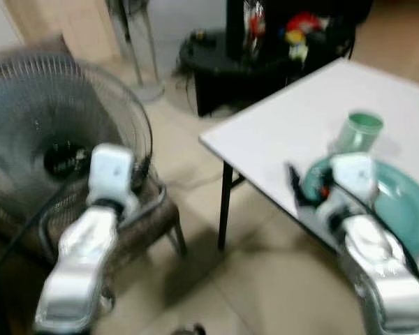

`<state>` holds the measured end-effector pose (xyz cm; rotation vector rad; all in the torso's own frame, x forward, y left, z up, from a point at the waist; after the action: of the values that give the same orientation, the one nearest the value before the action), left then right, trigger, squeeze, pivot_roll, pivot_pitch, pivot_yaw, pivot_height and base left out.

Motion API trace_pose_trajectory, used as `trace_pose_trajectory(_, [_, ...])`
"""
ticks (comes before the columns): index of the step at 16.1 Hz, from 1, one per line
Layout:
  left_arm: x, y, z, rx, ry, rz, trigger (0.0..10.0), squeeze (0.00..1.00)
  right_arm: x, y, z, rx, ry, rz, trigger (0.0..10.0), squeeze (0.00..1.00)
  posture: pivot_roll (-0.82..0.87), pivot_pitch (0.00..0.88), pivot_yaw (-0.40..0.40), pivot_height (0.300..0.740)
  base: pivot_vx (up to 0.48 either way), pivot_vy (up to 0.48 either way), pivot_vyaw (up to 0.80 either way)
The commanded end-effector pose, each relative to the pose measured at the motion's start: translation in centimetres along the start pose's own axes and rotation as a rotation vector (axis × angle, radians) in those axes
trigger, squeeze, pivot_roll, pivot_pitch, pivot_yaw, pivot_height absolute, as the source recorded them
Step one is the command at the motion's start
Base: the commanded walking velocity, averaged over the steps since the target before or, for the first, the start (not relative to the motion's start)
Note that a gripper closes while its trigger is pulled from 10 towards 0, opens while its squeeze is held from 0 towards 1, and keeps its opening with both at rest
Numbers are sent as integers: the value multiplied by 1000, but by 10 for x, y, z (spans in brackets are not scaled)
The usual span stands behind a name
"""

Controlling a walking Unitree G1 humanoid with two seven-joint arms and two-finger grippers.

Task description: Setting the table

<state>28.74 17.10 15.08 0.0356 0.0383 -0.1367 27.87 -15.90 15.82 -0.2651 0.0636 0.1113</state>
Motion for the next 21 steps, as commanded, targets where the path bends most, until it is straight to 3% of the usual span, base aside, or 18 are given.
trace_pose_trajectory(1, [-1,-9,0,-20,1,-48,10000,0,0,-2,-1,6,10,10,10000,1000,37,0,67,740,0,0,800])
trace_pose_trajectory(3, [6,-14,0,-6,-11,-49,10000,0,-2,1,-5,0,22,36,10000,1000,26,0,73,740,0,0,800])
trace_pose_trajectory(10, [9,-25,-2,-55,59,-129,10000,0,-5,5,-6,36,38,68,10000,1000,19,0,87,740,0,0,800])
trace_pose_trajectory(13, [13,-24,1,-51,62,-137,10000,0,-4,10,-4,42,30,85,10000,1000,18,0,90,740,0,0,800])
trace_pose_trajectory(15, [18,-10,4,-53,15,-23,10000,0,-5,11,-4,39,37,85,10000,1000,11,0,95,740,0,0,800])
trace_pose_trajectory(19, [17,-21,5,-55,8,-73,10000,0,-5,12,1,65,10,85,10000,1000,-4,0,105,740,0,0,800])
trace_pose_trajectory(21, [14,-30,5,-32,-4,-94,10000,0,-2,10,-5,41,23,85,10000,1000,37,0,70,740,0,0,800])
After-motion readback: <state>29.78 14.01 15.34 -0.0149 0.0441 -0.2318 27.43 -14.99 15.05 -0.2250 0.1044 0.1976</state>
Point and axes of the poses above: a point about 5 cm out from each wrist's last joint towards the gripper, its own x axis pointing out of the wrist towards the gripper, its own z axis along the axis of the wrist's last joint, y = z × x, the point moved 3 cm from there along x, pointing out of the wrist towards the gripper, and after that the axes turned 9 degrees about -x, right-handed, at the moved point
